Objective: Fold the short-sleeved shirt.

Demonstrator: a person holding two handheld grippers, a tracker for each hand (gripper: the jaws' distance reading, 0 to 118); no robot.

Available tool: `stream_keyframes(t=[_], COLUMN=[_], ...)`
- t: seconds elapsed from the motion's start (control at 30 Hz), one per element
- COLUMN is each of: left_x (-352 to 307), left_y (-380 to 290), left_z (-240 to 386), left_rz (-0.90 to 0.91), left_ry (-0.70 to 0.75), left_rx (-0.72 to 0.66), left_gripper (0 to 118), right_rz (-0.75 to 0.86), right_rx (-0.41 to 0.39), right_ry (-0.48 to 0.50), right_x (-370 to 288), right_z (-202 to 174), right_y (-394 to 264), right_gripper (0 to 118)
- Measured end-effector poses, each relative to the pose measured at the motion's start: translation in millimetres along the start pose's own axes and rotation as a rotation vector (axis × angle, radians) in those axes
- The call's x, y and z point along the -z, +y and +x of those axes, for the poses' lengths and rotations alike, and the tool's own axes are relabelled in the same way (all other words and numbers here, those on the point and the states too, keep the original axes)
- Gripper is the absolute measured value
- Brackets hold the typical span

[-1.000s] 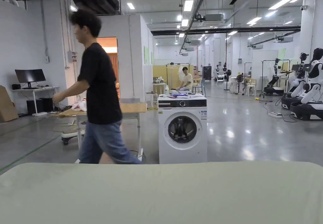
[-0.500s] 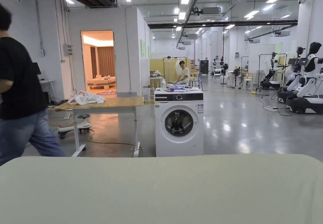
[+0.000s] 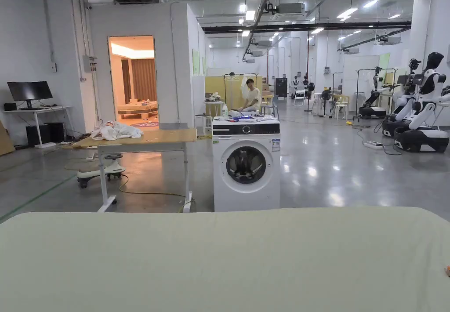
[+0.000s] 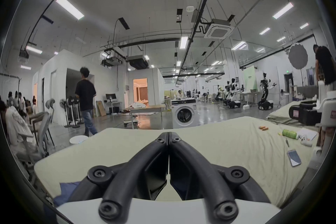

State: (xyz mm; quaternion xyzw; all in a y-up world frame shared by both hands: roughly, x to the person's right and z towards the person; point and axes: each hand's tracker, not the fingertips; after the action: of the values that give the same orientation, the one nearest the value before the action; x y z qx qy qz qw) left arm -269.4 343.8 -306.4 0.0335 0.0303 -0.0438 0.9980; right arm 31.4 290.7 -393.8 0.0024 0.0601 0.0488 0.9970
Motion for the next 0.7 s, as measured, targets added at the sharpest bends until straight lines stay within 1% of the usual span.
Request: stream_keyframes(t=[0.07, 0.1, 0.17, 0.23, 0.27, 0.33, 0.37, 0.43, 0.47, 0.5, 0.53, 0.57, 0.63, 0.7], left_x=[-1, -2, -3, -6, -6, -14, -19, -28, -28, -30, -32, -30, -19, -9], left_y=[-2, -6, -28, -68, -89, -130, -147, -176, -184, -183, -171, -158, -116, -63], left_z=[4, 8, 24, 38, 42, 40, 37, 34, 38, 39, 39, 43, 48, 33], left_rz=[0.011, 0.013, 0.016, 0.008, -0.016, -0.073, -0.102, -0.16, -0.184, -0.196, -0.134, -0.139, -0.102, -0.068], left_ry=[-0.018, -0.02, -0.029, -0.055, -0.07, -0.168, -0.219, -0.292, -0.269, -0.271, -0.296, -0.276, -0.181, -0.14], left_rx=[0.078, 0.154, 0.429, 0.765, 0.911, 1.18, 1.283, 1.459, 1.475, 1.463, 1.366, 1.275, 1.007, 0.708], left_gripper=[0, 0, 0, 0, 0, 0, 0, 0, 0, 0, 0, 0, 0, 0], right_rz=[0.006, 0.004, 0.01, 0.007, 0.004, -0.028, -0.034, -0.043, -0.023, -0.028, -0.047, -0.068, -0.073, -0.055], right_rx=[-0.123, -0.23, -0.511, -0.822, -0.958, -1.21, -1.318, -1.573, -1.65, -1.648, -1.611, -1.525, -1.303, -0.994], right_ry=[-0.006, -0.015, -0.029, -0.012, 0.007, 0.088, 0.118, 0.195, 0.209, 0.23, 0.249, 0.235, 0.173, 0.049], right_x=[-3, -3, -3, -3, -3, -4, -5, -9, -11, -13, -14, -14, -8, 0], right_z=[-4, -8, -18, -28, -32, -39, -41, -46, -47, -49, -51, -53, -53, -51], right_y=[0, 0, -6, -20, -29, -48, -58, -83, -94, -101, -104, -102, -86, -58], right_gripper=[0, 0, 0, 0, 0, 0, 0, 0, 0, 0, 0, 0, 0, 0])
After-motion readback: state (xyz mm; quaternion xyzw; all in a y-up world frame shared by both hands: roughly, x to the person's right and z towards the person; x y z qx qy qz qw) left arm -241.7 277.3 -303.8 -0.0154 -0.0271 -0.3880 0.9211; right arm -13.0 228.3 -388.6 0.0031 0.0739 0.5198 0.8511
